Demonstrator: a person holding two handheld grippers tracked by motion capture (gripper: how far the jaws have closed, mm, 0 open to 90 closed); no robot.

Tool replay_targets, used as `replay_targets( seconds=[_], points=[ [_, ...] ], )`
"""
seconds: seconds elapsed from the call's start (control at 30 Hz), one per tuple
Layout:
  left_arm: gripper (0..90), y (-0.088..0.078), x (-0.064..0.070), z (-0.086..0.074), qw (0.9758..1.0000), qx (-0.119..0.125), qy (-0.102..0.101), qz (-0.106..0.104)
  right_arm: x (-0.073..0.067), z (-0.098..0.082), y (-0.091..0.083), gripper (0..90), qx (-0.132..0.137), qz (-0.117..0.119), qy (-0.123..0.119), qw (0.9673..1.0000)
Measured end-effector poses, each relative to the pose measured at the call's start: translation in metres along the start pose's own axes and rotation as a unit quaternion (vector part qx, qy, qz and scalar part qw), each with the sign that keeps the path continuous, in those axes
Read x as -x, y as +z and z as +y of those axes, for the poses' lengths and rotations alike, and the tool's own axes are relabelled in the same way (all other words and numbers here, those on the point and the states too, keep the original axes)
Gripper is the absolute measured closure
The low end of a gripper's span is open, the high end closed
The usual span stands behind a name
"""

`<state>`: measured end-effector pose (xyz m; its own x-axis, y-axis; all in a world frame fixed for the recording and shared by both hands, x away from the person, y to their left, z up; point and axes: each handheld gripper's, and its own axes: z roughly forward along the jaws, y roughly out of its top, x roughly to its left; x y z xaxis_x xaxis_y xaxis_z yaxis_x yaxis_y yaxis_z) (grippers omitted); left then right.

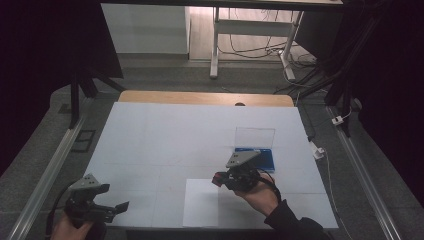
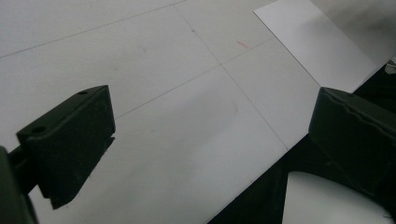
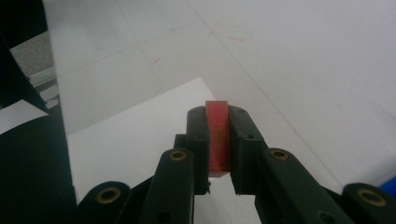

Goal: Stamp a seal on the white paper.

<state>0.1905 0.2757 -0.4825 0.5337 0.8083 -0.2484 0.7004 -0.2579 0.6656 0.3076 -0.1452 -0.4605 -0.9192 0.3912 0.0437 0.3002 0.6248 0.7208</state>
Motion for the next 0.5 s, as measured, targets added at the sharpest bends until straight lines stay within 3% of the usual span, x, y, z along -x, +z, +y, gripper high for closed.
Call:
replay_targets(
  seconds=[0.5],
  points=[
    [0.9,0.0,0.0,0.0,1.0,0.0,0.0,-0.001,-0.026,-0.001,0.042,80.0,-0.041,0.044,-0.047,0.9971]
  ],
)
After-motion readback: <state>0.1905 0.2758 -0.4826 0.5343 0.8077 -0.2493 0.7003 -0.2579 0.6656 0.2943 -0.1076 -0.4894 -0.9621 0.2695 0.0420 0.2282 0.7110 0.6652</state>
